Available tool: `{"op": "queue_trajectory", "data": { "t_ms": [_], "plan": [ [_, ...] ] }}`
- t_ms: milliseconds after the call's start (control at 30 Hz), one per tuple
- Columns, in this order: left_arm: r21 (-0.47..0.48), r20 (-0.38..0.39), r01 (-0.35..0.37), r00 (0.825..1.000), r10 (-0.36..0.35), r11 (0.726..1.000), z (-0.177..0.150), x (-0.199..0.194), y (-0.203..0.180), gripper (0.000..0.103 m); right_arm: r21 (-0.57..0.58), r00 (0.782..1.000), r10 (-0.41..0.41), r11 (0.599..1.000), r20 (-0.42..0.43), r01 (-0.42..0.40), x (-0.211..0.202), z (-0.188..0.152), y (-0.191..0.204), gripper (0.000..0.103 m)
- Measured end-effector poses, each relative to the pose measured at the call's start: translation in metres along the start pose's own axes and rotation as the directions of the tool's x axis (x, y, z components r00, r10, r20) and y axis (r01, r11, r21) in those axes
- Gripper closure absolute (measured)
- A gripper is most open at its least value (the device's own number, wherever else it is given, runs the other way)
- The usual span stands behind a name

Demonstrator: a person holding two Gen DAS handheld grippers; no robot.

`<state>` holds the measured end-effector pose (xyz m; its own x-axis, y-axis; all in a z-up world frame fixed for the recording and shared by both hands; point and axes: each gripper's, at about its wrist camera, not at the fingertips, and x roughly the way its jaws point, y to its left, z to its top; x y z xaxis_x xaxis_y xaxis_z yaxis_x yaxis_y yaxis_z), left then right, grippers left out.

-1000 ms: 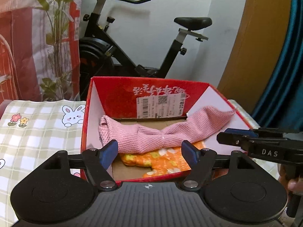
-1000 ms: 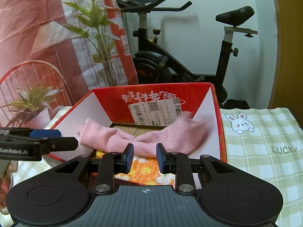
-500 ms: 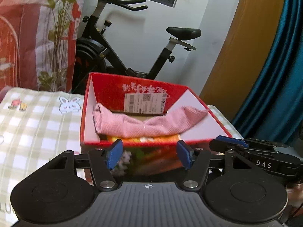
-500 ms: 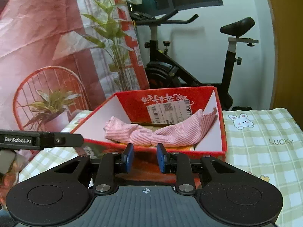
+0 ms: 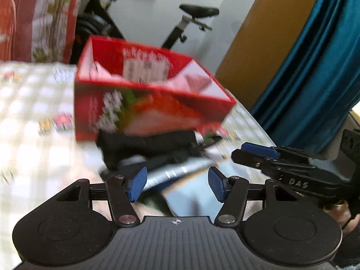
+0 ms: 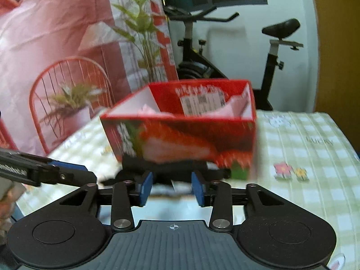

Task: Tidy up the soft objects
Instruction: 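Move the left tool back to the black strap item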

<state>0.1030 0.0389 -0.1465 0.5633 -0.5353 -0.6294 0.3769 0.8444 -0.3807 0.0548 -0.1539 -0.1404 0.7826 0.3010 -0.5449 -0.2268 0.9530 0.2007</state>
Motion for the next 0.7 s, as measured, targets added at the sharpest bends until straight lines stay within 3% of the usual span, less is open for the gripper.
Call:
{"op": "queue_trajectory", "data": {
  "t_ms": [167, 467, 700],
  "plan": [
    [-0.075, -0.028, 0.018, 0.999, -0.020, 0.997, -0.013, 0.011, 0.005, 0.042, 0.053, 0.999, -0.018, 0.998, -0.032, 0.020, -0.002, -0.021, -0.012, 0.062],
    [-0.126, -0.008, -0.006, 1.000, 0.005, 0.992, -0.020, 0.013, 0.014, 0.043, 0.071, 0.999, -0.010, 0.997, -0.042, 0.013, 0.006, -0.024, -0.014, 0.062],
    [-0.149, 0.051, -0.026, 0.998, 0.034, 0.988, -0.019, 0.001, 0.019, 0.044, 0.055, 1.000, -0.017, 0.998, -0.018, 0.018, 0.005, -0.018, -0.014, 0.062]
  ]
}}
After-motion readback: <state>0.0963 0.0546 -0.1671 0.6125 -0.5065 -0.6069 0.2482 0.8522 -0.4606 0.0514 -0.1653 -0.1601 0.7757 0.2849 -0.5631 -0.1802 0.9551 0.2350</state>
